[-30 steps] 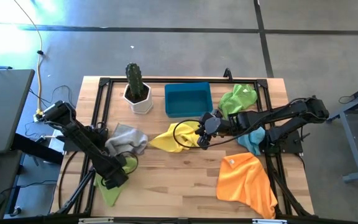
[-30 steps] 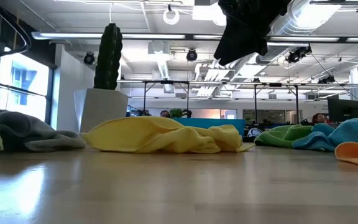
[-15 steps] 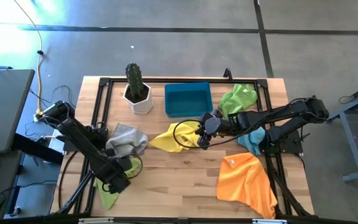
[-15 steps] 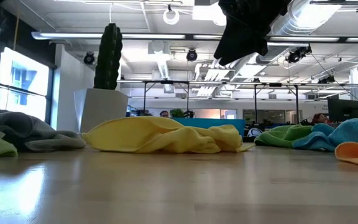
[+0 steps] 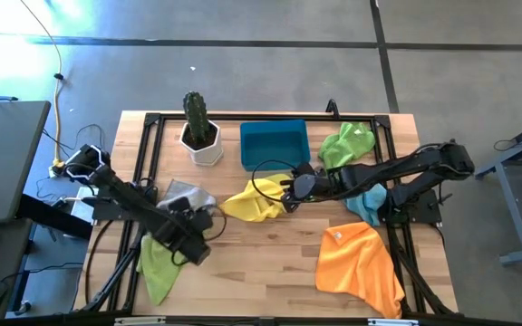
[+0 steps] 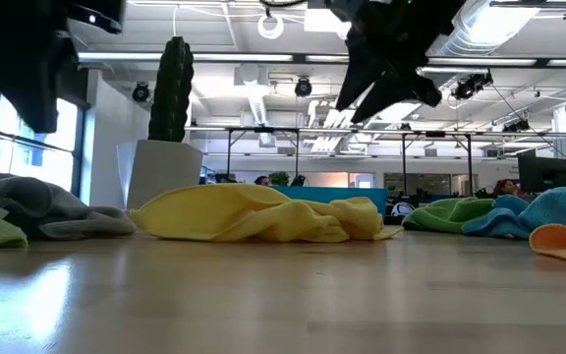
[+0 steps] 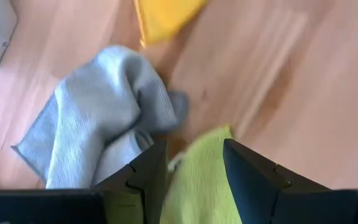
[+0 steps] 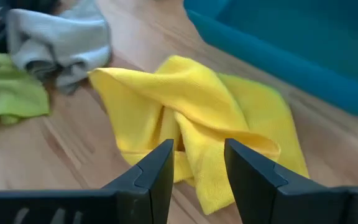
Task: Fold microfiber towels
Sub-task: Fold the yellow microfiber towel
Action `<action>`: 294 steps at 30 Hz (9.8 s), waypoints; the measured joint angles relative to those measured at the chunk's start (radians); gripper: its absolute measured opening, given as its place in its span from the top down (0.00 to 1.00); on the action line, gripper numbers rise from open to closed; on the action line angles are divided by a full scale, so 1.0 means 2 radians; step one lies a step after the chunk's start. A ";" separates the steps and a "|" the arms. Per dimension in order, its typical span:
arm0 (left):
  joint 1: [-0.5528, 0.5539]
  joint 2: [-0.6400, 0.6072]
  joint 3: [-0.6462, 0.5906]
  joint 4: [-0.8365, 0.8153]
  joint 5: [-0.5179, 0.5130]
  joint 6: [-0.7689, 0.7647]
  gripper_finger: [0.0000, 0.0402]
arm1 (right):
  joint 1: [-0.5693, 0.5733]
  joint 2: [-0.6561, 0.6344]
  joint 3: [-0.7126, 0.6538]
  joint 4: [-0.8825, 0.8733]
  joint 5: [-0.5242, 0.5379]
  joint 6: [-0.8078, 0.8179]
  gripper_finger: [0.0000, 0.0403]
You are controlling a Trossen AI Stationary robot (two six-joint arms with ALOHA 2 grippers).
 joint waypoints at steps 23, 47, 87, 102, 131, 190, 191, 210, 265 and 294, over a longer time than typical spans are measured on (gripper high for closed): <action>0.078 0.000 0.000 0.135 0.011 0.057 0.63 | -0.032 0.108 0.000 0.011 -0.032 0.137 0.67; 0.078 0.000 0.000 0.143 0.004 0.056 0.63 | -0.032 0.153 0.000 0.024 -0.056 0.111 0.72; 0.080 0.000 0.000 0.531 -0.127 0.426 0.63 | 0.059 0.036 0.155 -0.075 -0.083 -0.321 1.00; 0.119 0.004 0.000 0.583 -0.103 0.455 0.63 | 0.070 0.034 0.306 -0.256 -0.089 -0.363 1.00; 0.114 0.007 -0.097 0.378 -0.007 0.264 0.63 | 0.070 0.034 0.360 -0.280 -0.096 -0.361 1.00; 0.094 -0.034 0.255 -0.085 -0.215 0.263 1.00 | 0.190 -0.134 0.056 -0.014 0.191 -0.308 1.00; 0.098 -0.034 0.255 -0.086 -0.218 0.254 1.00 | 0.186 -0.148 0.034 0.014 0.190 -0.308 1.00; 0.192 -0.028 0.254 -0.086 -0.227 0.327 1.00 | 0.059 -0.196 -0.008 0.097 0.145 -0.497 1.00; 0.109 0.215 0.255 -0.020 0.086 0.271 1.00 | 0.143 -0.028 -0.077 -0.040 -0.117 -0.118 1.00; 0.196 0.215 0.177 -0.001 0.024 0.287 1.00 | 0.076 -0.028 -0.130 -0.005 -0.087 -0.015 0.98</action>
